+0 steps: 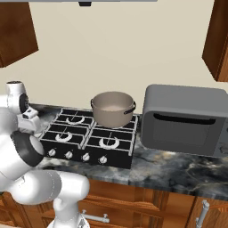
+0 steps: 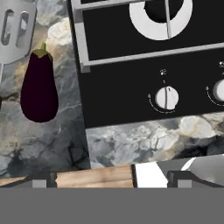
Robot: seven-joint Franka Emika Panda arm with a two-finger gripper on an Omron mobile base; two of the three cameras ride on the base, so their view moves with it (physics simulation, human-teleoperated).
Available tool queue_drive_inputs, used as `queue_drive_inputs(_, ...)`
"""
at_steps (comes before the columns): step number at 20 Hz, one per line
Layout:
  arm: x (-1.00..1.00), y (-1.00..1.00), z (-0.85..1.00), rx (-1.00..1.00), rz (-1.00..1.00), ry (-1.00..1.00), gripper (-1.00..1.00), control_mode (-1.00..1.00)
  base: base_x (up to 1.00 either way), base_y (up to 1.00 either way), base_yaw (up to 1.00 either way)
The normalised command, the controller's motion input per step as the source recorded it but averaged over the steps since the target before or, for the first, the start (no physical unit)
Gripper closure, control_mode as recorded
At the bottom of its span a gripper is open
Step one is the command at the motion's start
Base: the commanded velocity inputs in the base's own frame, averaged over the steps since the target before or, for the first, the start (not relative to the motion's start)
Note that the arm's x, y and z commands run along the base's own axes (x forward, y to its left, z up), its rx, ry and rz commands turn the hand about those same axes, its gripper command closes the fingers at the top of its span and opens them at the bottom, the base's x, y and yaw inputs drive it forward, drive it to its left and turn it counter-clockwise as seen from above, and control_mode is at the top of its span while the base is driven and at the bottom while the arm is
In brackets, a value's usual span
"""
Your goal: Put the lemon wedge and eggplant in the pot. Retrieve the spatula and lightly stir the vegetables in the pot.
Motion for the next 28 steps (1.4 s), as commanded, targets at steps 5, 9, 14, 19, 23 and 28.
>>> queue_drive_inputs(5,-0.01,0.47,-0.33,0.0,-0.05,-0.07,-1.0,-1.0,0.0,0.0,0.0)
queue_drive_inputs(9,0.03,0.49,-0.25,0.0,-0.01,0.0,-1.0,-1.0,0.0,0.0,0.0)
queue_drive_inputs(14,0.14,0.44,-0.24,0.0,0.0,0.0,-1.0,-1.0,0.0,0.0,0.0)
queue_drive_inputs(19,0.16,0.2,-0.15,0.0,0.0,0.0,-1.0,-1.0,0.0,0.0,0.0)
queue_drive_inputs(23,0.2,0.14,-0.23,0.0,0.0,0.0,-1.0,-1.0,0.0,0.0,0.0)
queue_drive_inputs(28,0.29,0.11,-0.29,0.0,0.0,0.02,-1.0,-1.0,0.0,0.0,0.0)
